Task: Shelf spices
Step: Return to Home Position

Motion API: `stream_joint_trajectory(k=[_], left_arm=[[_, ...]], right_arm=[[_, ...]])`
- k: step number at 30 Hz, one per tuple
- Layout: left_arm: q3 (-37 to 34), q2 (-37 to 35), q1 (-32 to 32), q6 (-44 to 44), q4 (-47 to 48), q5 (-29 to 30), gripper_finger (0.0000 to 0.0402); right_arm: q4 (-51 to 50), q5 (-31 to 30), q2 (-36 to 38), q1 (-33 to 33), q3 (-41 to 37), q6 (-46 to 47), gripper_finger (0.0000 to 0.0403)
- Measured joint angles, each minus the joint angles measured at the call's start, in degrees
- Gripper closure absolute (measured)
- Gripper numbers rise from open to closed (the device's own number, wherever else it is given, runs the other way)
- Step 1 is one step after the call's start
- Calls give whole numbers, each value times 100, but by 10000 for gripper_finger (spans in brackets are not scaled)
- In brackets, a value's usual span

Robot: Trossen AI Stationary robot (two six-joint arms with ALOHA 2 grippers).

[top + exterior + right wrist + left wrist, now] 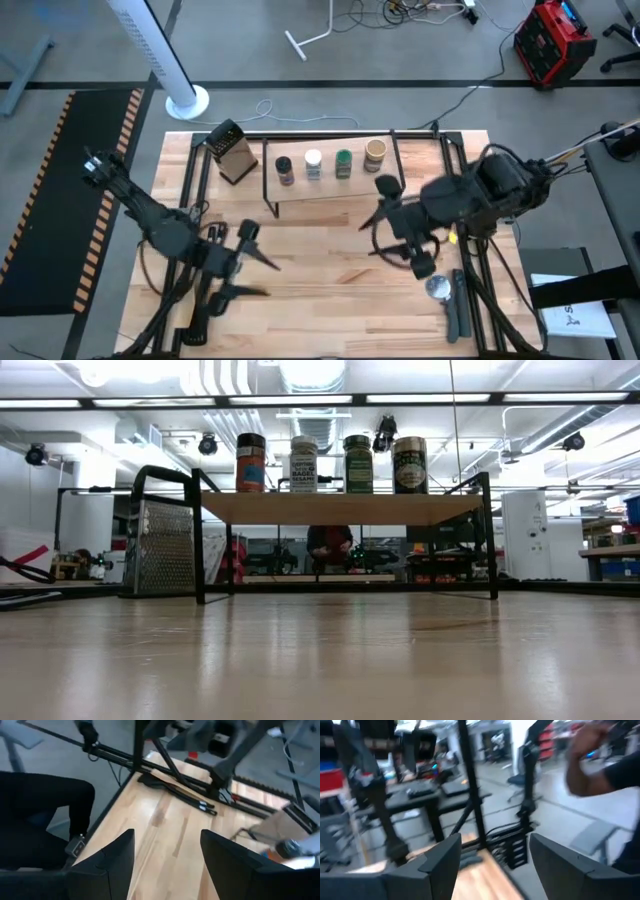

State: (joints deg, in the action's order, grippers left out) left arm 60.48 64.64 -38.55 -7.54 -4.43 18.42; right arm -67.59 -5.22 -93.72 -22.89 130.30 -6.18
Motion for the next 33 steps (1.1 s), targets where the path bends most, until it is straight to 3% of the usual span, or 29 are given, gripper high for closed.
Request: stream_joint_trajectory(k=[3,10,17,22,27,33], left_arm=[[-54,-255,-183,-64,-24,-280,177],[-722,-923,-246,-98,-758,-1860,177],[-1867,-1830,-82,522,-1288,-1737,177],[-2653,-2550,-30,635,-1476,-1595,177],[-3451,-3155,-30,687,-1935,-1592,177],[-4357,-3711,-28,954,-2222,-1592,177]], right_arm=[[430,-21,158,-320,-487,-269,197],[2110,146,867,-714,-2451,-385,208],[4335,992,1808,-801,-4909,-496,223],[5579,1016,2333,-798,-6417,-485,227],[6272,991,2725,-795,-7613,-342,228],[6421,961,3024,-771,-8551,143,230]])
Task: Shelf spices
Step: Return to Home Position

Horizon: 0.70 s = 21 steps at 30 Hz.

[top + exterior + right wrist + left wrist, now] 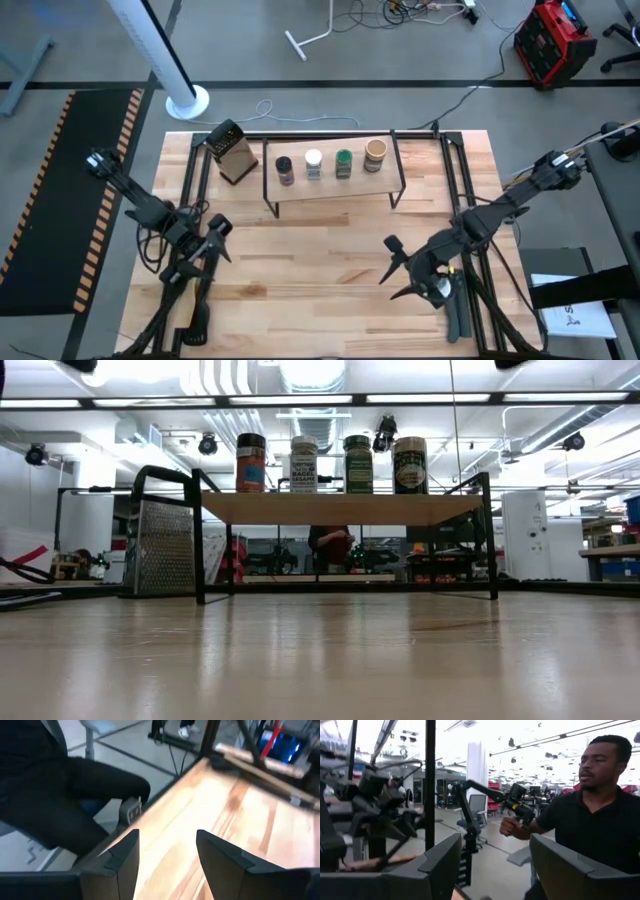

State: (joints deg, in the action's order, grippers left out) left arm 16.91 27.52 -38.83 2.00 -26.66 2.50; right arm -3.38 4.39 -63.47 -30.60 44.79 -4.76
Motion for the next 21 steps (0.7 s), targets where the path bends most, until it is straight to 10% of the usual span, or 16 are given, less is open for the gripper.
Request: stream_joint_trajectory(k=[21], left_arm=[[-1527,-547,4,477,-654,5,177]], right_arm=[[151,-761,844,902,-2309,1720,226]])
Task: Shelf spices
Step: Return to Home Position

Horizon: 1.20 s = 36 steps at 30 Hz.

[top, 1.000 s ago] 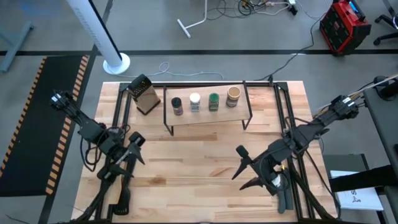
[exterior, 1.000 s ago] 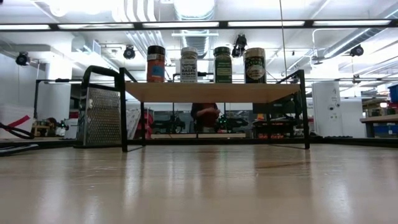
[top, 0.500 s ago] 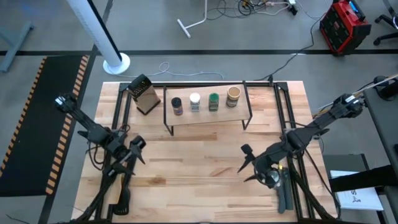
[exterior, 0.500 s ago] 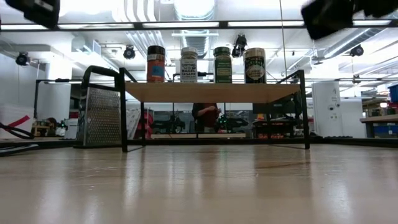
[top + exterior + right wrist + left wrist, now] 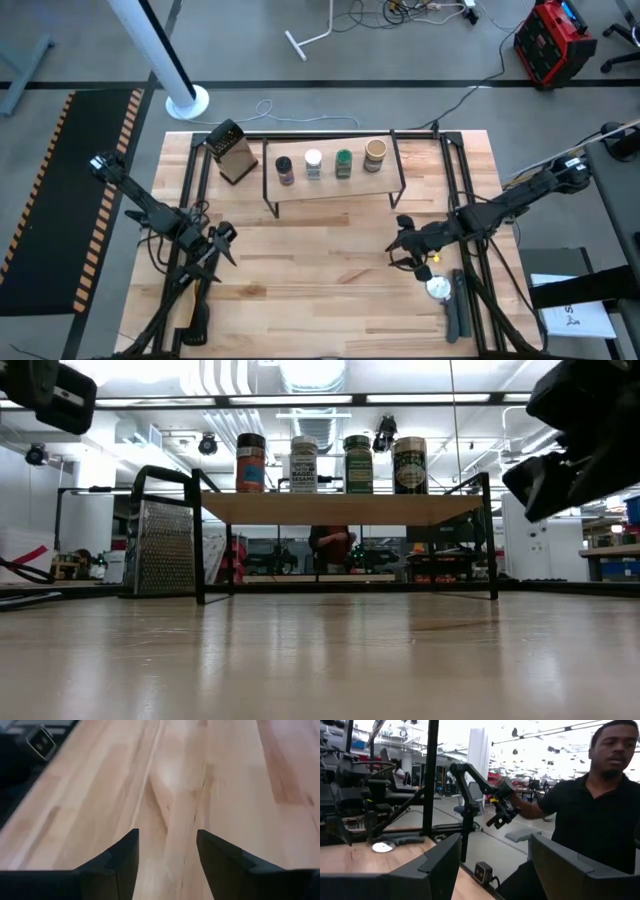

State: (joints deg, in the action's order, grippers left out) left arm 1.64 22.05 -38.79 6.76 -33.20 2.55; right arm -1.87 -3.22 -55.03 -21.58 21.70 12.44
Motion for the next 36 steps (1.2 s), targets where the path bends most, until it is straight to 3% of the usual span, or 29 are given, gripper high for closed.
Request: stream_joint_trajectory(k=[8,13,22,30,36], left_arm=[[14,334,0,-2,23,-1,177],[-104,182,0,-4,63,-4,177],[-104,-31,0,-1,1306,-8,177],[-104,-615,7,-3,3174,-19,178],[-106,-788,51,-20,3207,-106,178]], right_arm=[[-12,14,-131,-11,-162,0,231],[46,17,29,-11,-334,-22,233],[100,17,743,-11,-852,-44,225],[111,17,1533,-11,-1786,-45,234],[281,201,1778,-12,-2096,-59,234]])
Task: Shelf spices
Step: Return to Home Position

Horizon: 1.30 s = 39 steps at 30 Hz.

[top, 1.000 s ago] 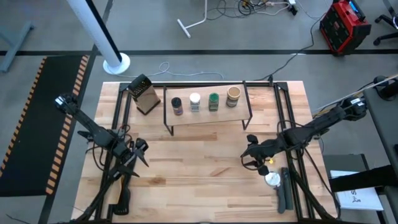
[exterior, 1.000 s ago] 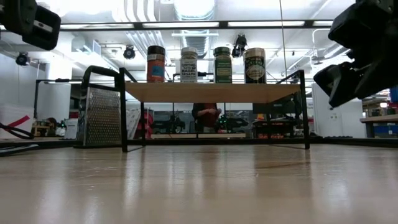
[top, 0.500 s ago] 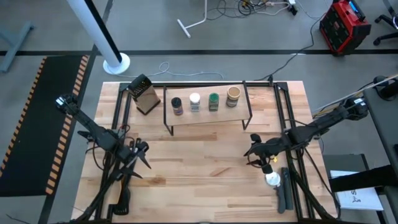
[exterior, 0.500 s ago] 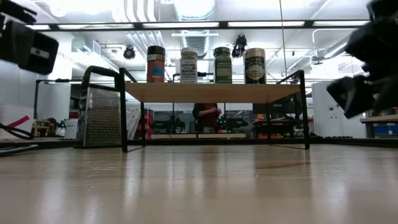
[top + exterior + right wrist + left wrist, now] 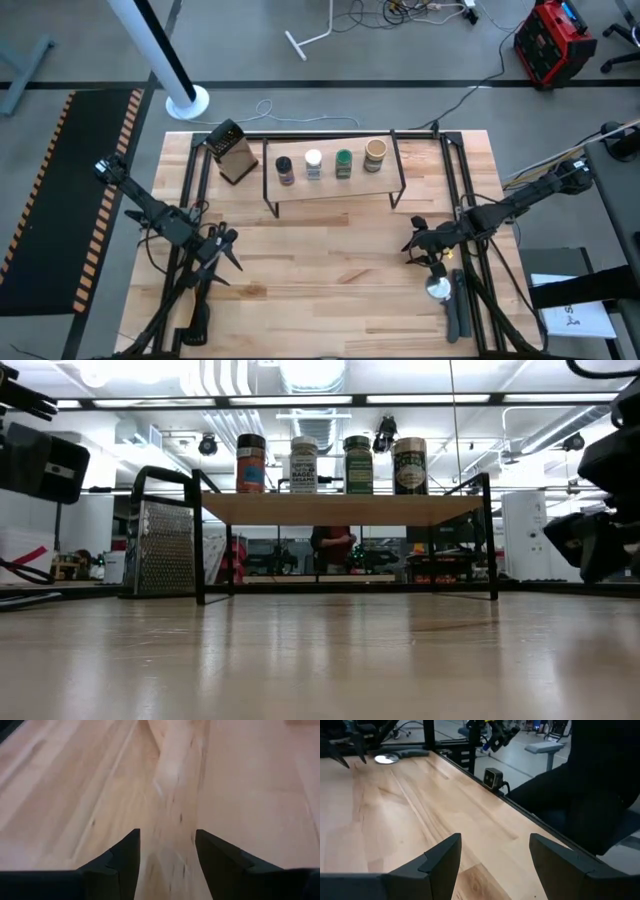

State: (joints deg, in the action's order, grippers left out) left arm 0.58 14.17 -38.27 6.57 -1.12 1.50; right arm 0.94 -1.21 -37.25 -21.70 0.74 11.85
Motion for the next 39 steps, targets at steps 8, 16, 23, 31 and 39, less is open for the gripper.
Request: stream_joint_trajectory(k=[8,16,23,31,39], left_arm=[[0,-615,61,0,13,-11,178],[-2,-1410,344,-2,26,-18,177],[-2,-1422,734,-2,35,-63,177],[-4,-1412,1245,-2,9,-65,177],[13,-1226,1254,-2,21,-72,177]], right_arm=[[-21,-2,636,-1,-1,12,227],[-17,-8,1676,-1,-3,10,237],[-27,17,2461,-1,-5,10,239],[-27,17,3581,-1,-10,11,231],[-22,15,3710,-1,-12,10,242]])
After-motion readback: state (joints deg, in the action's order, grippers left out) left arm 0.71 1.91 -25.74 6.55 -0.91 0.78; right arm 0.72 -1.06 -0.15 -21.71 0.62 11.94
